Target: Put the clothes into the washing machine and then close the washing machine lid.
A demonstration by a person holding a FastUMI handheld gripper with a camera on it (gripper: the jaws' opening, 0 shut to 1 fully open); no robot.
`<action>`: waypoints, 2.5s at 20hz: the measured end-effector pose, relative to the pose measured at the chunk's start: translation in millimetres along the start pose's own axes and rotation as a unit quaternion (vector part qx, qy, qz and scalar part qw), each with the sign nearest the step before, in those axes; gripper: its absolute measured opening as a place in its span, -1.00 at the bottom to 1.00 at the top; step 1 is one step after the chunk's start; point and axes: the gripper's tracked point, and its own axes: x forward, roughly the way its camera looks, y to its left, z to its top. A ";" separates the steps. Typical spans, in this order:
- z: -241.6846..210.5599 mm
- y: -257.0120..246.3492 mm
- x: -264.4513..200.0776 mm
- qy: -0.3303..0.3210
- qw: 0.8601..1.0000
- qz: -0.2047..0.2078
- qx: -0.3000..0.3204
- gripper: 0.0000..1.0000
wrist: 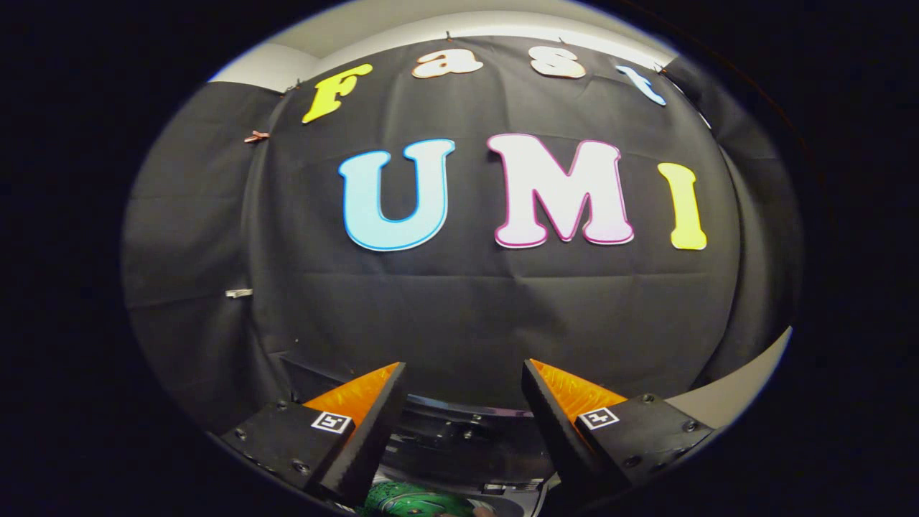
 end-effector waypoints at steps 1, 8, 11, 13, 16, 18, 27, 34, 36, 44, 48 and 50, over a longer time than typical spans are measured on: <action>-4.8 -4.3 3.5 0.007 1.000 -0.013 -0.001 0.97; -19.1 -27.6 21.0 0.033 0.997 -0.064 -0.003 0.97; -26.7 -33.3 24.4 0.049 0.996 -0.075 -0.008 0.97; -24.6 -33.7 25.3 0.047 0.996 -0.077 -0.003 0.99; -27.6 -33.3 25.0 0.051 0.996 -0.077 -0.004 0.99; -28.1 -32.9 22.7 0.053 0.996 -0.075 -0.010 0.99; -36.7 -28.5 -7.4 0.121 0.990 -0.067 0.013 1.00; -52.8 -14.1 -64.6 0.158 0.985 -0.069 0.019 1.00; -60.3 -10.4 -81.5 0.177 0.982 -0.064 0.020 1.00; -103.0 -0.4 -141.5 0.243 0.969 -0.046 -0.003 0.99; -84.2 9.8 -172.4 0.216 0.976 -0.030 -0.018 0.98; -75.8 9.7 -185.4 0.205 0.978 -0.028 -0.022 0.98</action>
